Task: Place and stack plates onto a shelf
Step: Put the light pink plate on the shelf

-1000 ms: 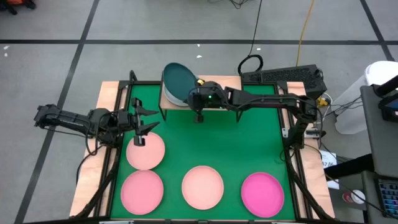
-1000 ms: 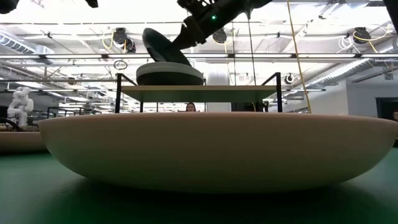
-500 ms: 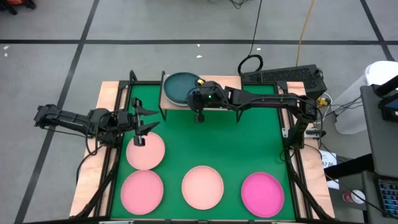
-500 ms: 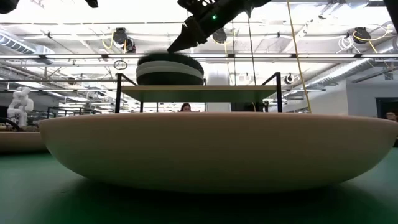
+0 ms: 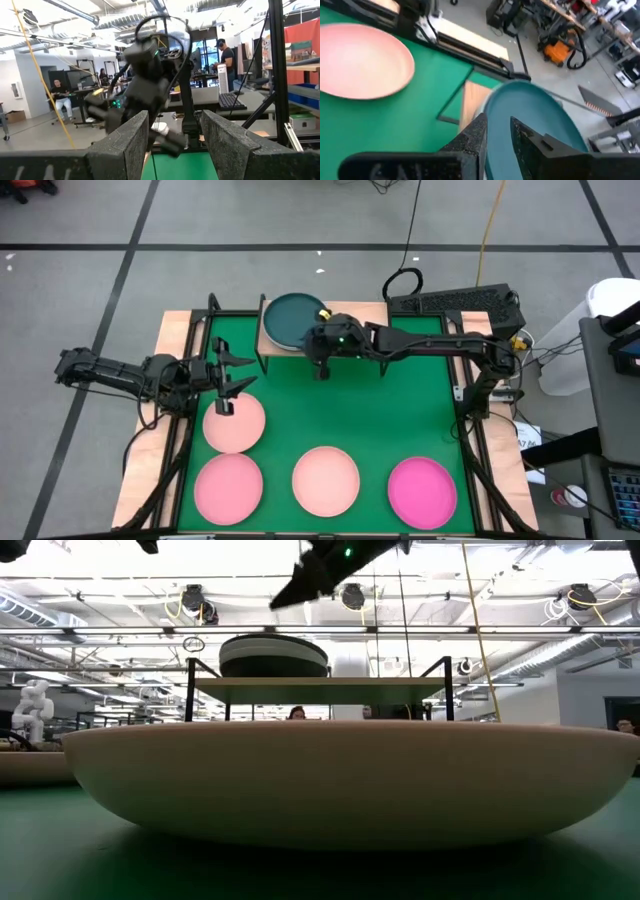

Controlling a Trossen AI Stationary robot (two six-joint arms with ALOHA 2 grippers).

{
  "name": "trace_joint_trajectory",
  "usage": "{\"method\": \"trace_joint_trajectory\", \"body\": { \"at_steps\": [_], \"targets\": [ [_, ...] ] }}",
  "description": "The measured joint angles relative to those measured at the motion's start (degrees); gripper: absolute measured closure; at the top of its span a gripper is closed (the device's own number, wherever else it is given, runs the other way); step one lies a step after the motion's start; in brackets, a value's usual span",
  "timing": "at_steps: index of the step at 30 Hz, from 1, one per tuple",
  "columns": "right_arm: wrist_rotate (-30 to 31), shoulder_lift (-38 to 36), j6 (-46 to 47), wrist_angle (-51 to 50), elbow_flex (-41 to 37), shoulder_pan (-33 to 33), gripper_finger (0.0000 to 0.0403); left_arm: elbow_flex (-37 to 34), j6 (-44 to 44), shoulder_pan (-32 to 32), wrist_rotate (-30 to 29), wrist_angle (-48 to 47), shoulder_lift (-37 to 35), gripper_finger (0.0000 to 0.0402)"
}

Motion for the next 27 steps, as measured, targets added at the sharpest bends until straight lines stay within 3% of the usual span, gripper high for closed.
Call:
{"method": "trace_joint_trajectory", "body": {
  "at_steps": [14, 16, 21, 27],
  "targets": [
    [0.06, -9.93, 5.55, -9.71, -1.76, 9.75, 0.0332, -0.02, -2.76, 0.00, 0.02, -0.81, 0.11, 0.0211],
    [0.72, -11.25, 5.62, -9.41, -3.80, 11.61, 0.0332, -0.02, -2.95, 0.00, 0.02, -1.03, 0.18, 0.0211],
    [8.91, -14.67, 5.81, -5.29, -10.86, 16.54, 0.0332, -0.02, -2.82, 0.00, 0.03, -1.56, 1.11, 0.0211],
    [9.17, -19.69, 11.16, 1.35, -21.39, 21.20, 0.0332, -0.02, -2.73, 0.00, 0.03, -1.47, 2.40, 0.0211]
  ]
}}
